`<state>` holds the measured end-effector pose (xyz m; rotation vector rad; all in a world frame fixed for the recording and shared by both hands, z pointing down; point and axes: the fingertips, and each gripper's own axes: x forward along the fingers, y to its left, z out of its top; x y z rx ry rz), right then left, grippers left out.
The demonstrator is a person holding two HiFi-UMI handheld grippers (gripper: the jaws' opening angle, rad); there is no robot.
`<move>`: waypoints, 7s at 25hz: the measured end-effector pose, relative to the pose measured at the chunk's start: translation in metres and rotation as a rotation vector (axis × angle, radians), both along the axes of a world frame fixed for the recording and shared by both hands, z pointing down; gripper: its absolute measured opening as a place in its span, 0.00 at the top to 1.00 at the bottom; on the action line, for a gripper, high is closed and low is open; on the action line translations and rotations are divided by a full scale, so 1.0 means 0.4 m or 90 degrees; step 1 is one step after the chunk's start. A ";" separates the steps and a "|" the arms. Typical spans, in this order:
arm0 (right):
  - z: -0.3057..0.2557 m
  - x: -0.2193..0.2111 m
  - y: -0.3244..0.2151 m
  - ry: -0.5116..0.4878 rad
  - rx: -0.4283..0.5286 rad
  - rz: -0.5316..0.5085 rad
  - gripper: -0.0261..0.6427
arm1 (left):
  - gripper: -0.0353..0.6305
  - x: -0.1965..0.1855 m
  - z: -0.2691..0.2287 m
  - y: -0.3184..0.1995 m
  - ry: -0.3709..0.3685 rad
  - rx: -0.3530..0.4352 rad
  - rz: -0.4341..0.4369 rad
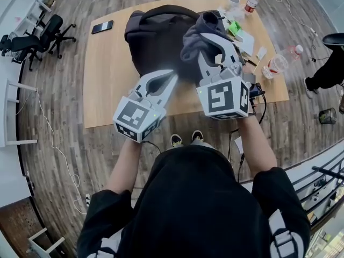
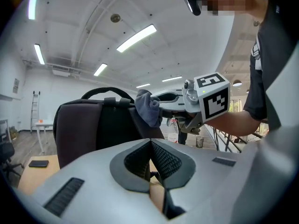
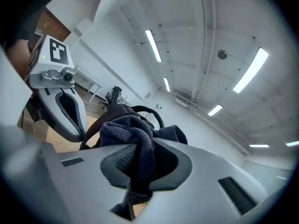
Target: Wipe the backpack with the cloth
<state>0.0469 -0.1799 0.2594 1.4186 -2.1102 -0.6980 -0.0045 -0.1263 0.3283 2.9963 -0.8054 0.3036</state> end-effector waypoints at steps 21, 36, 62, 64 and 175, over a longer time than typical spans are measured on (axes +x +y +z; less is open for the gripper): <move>0.378 0.057 0.015 -0.235 -0.266 -0.024 0.89 | 0.92 -0.002 0.029 0.003 0.022 -0.043 -0.011; 0.720 0.124 0.012 -0.229 -0.376 0.020 0.89 | 0.92 -0.015 0.056 -0.012 0.015 -0.064 -0.031; 0.932 0.219 0.118 -0.155 -0.469 0.074 0.89 | 0.92 -0.018 0.048 -0.020 0.026 -0.057 -0.037; 0.922 0.215 0.117 -0.130 -0.473 0.073 0.89 | 0.92 -0.018 0.048 -0.019 0.028 -0.057 -0.037; 0.054 -0.246 -0.023 -0.138 -0.032 -0.093 0.89 | 0.92 -0.373 0.132 -0.031 0.079 -0.067 -0.184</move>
